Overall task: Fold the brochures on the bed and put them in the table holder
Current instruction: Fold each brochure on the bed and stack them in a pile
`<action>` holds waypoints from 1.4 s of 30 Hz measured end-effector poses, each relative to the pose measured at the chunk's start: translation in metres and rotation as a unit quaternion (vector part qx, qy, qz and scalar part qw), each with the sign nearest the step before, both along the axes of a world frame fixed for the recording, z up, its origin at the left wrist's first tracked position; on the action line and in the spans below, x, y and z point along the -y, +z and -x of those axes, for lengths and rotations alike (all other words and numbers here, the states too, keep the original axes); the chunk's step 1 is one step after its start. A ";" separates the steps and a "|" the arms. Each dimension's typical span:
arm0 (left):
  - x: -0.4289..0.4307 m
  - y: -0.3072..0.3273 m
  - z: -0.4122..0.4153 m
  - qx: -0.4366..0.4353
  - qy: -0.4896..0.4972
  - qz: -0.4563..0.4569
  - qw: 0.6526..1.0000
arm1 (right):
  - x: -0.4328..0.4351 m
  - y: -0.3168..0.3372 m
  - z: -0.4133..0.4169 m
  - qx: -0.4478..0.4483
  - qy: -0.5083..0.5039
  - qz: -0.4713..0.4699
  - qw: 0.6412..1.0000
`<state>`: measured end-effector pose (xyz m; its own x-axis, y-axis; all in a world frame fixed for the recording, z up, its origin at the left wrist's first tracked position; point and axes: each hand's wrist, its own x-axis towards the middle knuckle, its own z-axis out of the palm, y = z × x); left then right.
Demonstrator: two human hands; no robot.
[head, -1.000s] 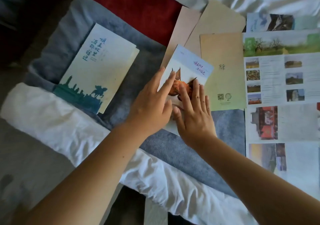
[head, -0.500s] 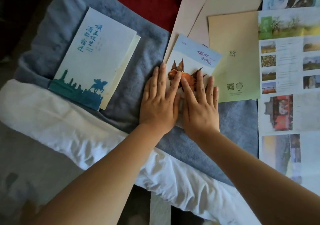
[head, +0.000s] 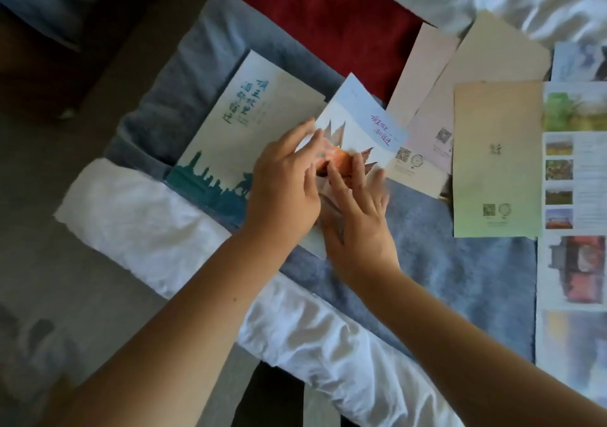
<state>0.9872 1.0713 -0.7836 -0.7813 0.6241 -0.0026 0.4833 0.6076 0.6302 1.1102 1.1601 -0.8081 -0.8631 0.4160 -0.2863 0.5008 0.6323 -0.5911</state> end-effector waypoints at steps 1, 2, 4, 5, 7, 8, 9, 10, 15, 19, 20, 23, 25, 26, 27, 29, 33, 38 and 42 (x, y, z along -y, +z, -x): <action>0.008 0.000 0.012 -0.007 0.008 0.006 1.000 | 0.005 0.000 0.009 -0.004 0.016 -0.007 1.000; 0.017 0.001 0.023 -0.011 0.018 0.016 1.000 | 0.012 0.000 0.021 -0.006 0.031 -0.014 0.999; 0.033 0.004 0.043 -0.008 0.031 0.042 0.999 | 0.024 -0.001 0.044 -0.003 0.055 -0.021 0.998; 0.040 0.006 0.052 -0.006 0.031 0.049 0.998 | 0.029 -0.001 0.054 -0.002 0.062 -0.023 0.998; 0.052 0.008 0.068 -0.007 0.031 0.056 0.998 | 0.039 0.000 0.071 -0.001 0.068 -0.030 0.997; 0.058 0.008 0.074 -0.007 0.032 0.060 0.998 | 0.043 0.000 0.079 0.001 0.067 -0.033 0.997; 0.062 0.007 0.080 -0.008 0.032 0.065 0.997 | 0.047 0.001 0.085 0.007 0.063 -0.034 0.997; 0.066 0.006 0.084 -0.010 0.028 0.073 0.997 | 0.051 0.001 0.089 0.017 0.059 -0.031 0.998; 0.068 -0.003 0.089 -0.013 -0.011 0.095 0.995 | 0.055 0.007 0.095 0.045 0.049 -0.028 0.997; 0.065 0.007 0.083 -0.052 -0.040 0.187 0.980 | 0.040 0.022 0.099 0.096 0.077 -0.086 0.989; 0.065 0.014 0.080 -0.049 -0.055 0.232 0.970 | 0.034 0.026 0.103 0.113 0.083 -0.087 0.986; 0.061 0.035 0.070 -0.013 -0.104 0.341 0.934 | 0.021 0.036 0.118 0.147 0.116 -0.073 0.980; 0.054 0.042 0.069 0.014 -0.122 0.387 0.914 | 0.016 0.042 0.130 0.168 0.144 -0.080 0.972; 0.050 0.045 0.071 0.036 -0.128 0.409 0.903 | 0.016 0.044 0.135 0.189 0.159 -0.096 0.964; 0.046 0.046 0.074 0.063 -0.134 0.426 0.892 | 0.016 0.046 0.142 0.212 0.170 -0.120 0.955; 0.041 0.048 0.078 0.102 -0.146 0.449 0.876 | 0.016 0.048 0.154 0.246 0.183 -0.162 0.938; 0.038 0.041 0.078 0.120 -0.156 0.472 0.859 | 0.019 0.042 0.167 0.280 0.208 -0.207 0.914; 0.032 0.005 0.077 0.141 -0.116 0.451 0.874 | 0.018 0.017 0.170 0.289 0.223 -0.229 0.903; 0.016 -0.004 0.075 0.123 -0.077 0.464 0.874 | 0.014 0.017 0.171 0.260 0.222 -0.230 0.911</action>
